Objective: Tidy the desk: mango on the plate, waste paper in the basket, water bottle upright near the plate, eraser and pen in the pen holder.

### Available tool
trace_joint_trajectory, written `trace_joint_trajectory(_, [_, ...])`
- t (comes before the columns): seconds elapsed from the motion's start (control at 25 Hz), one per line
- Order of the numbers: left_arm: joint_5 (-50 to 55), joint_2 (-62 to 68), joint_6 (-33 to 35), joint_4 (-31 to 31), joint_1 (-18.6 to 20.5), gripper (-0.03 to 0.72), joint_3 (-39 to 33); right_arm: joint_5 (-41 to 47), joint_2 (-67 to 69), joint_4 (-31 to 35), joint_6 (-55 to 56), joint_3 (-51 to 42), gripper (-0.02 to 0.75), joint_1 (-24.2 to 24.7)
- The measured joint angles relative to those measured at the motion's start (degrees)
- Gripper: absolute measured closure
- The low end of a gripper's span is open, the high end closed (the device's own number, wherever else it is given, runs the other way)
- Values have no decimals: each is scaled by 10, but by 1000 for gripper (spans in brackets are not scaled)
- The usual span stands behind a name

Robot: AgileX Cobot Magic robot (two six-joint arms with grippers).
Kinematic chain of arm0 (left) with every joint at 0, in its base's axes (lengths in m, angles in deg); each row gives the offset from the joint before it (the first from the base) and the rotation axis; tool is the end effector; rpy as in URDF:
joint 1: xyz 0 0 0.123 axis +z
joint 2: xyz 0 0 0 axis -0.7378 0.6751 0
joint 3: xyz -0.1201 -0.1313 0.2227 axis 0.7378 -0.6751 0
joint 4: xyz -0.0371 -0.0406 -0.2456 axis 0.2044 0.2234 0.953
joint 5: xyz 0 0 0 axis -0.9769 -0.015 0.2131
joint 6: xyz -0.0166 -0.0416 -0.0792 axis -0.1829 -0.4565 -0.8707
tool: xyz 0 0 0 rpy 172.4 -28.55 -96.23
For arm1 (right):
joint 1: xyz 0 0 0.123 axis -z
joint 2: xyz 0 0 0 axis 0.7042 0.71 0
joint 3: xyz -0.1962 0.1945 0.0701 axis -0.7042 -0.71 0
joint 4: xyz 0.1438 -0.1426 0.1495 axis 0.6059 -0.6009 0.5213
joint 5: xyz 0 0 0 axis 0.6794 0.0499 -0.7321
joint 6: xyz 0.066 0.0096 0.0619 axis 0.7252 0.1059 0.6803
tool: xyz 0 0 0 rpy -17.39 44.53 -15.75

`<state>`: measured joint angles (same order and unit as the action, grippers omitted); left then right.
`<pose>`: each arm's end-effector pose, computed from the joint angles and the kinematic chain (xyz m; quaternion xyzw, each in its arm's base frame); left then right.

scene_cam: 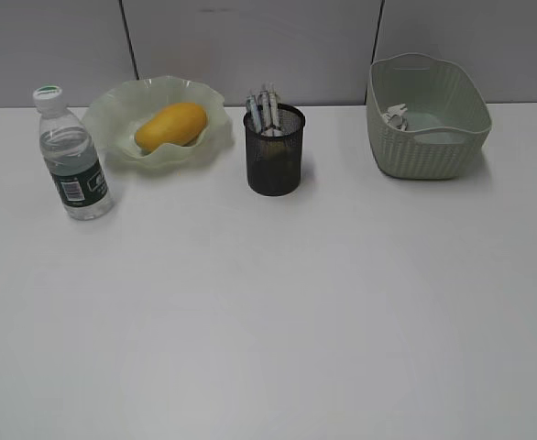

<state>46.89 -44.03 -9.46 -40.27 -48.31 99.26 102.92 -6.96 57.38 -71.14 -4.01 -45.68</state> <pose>-0.0099 -0.0061 0.2844 0.0268 0.8446 -0.0305 0.5339 -0.0060 -0.0025 0.2797 0.0289 0.8450 0.0116 0.5338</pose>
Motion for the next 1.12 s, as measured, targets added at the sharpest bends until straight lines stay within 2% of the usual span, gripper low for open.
trace_joint_trajectory(1.12, [0, 0, 0, 0, 0, 452, 0, 0, 0, 0, 0, 0, 279, 0])
